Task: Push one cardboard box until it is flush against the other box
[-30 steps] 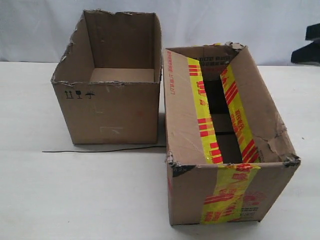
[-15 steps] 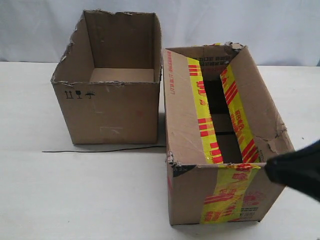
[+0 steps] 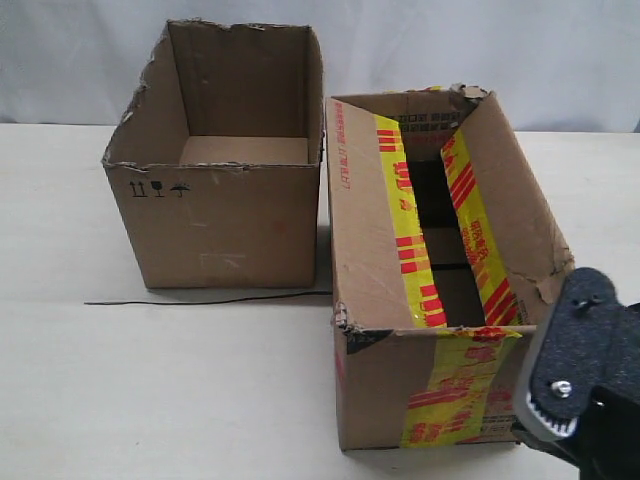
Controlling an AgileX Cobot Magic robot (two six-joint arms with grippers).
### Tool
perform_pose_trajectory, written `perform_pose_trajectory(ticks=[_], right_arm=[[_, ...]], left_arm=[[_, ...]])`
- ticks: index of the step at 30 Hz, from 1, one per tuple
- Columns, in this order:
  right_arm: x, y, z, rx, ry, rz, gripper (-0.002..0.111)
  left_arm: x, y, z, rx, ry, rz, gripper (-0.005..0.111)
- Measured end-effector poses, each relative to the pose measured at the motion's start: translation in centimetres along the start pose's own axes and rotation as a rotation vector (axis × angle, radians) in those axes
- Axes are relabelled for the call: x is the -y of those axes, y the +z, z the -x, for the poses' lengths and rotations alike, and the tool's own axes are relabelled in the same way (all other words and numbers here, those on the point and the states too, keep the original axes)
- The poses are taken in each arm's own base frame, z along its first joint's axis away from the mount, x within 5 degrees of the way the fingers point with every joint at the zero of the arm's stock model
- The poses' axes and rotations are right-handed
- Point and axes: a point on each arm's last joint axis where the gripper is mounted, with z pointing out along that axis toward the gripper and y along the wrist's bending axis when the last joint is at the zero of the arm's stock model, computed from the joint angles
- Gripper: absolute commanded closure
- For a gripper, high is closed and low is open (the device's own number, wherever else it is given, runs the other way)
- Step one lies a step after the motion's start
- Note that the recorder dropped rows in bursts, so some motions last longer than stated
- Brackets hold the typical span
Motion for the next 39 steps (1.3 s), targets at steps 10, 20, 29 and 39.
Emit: perform_pose_trajectory(ticks=[10, 20, 29, 39], right_arm=[[1.2, 3.6, 3.2, -0.063, 0.013, -0.039, 0.108], [3.3, 5.7, 4.4, -0.158, 0.046, -0.231, 0.108], [4.7, 4.5, 7.4, -0.124, 0.035, -0.294, 0.108], [5.8, 5.2, 10.3, -0.133, 0.017, -0.328, 0.108]], left_arm=[[0.0, 0.0, 0.0, 0.0, 0.0, 0.0, 0.107], [0.0, 0.0, 0.0, 0.0, 0.0, 0.0, 0.107], [0.0, 0.0, 0.0, 0.0, 0.0, 0.0, 0.107], [0.0, 0.0, 0.0, 0.0, 0.0, 0.0, 0.107]])
